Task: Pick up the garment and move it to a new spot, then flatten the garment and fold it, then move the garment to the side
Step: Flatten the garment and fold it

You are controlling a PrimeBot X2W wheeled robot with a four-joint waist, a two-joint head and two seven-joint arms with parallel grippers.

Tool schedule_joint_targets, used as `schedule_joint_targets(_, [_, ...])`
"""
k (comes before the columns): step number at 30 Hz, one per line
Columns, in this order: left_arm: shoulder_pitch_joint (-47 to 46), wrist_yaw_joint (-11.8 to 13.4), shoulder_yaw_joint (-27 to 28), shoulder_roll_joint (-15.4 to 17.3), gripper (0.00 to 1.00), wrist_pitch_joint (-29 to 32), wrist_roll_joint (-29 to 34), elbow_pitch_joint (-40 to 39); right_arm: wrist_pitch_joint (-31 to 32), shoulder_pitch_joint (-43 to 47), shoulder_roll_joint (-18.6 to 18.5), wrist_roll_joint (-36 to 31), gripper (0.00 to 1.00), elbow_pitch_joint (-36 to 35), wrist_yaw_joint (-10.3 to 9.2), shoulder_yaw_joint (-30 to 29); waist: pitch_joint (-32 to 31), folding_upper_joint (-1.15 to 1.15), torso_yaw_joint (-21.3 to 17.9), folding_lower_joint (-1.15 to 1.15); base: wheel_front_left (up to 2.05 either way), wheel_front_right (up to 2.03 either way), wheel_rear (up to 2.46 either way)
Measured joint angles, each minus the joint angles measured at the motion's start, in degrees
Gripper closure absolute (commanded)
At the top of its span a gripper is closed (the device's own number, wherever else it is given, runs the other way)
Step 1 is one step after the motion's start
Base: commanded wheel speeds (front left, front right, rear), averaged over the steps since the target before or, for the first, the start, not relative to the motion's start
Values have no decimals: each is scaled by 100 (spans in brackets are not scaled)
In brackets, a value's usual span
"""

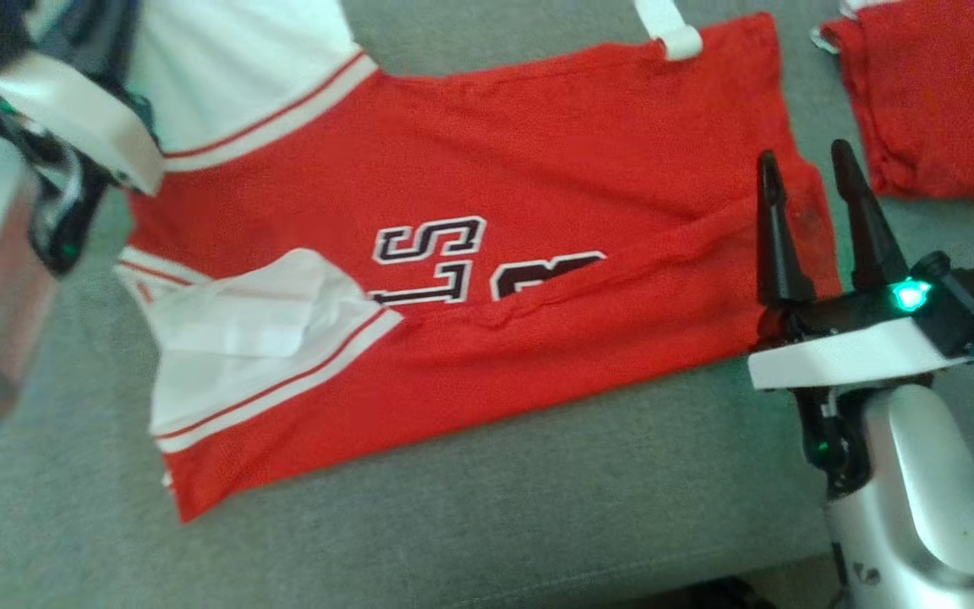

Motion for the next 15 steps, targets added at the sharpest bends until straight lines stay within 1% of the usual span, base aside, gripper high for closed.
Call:
schedule_joint_targets(4, [434,38,-44,-105,100,-314,26,-344,520,-41,3,-517,0,-27,0,-225,-207,0,331,0,0,0,0])
schedule_joint_targets(7, [777,170,-152,-109,100,-427,56,-745,985,-221,2,-671,0,8,0,-549,-350,0,585,-1,0,0,0])
schedule_joint_targets(8, [777,170,-152,-109,100,-427,56,-745,985,-221,2,-671,0,8,0,-549,-350,0,585,-1,0,0,0])
schedule_joint_targets(12, [1189,360,-252,-88,100,-433,63,-1435,1706,-646,-63,-848,0,374,0,-1115,-489,0,911,0,0,0,0])
schedule_joint_targets(15, [1383,471,-386,-41,100,-333,109,-1947,2138,-1046,-174,-994,0,800,0,-1463,-541,0,1123,0,0,0,0])
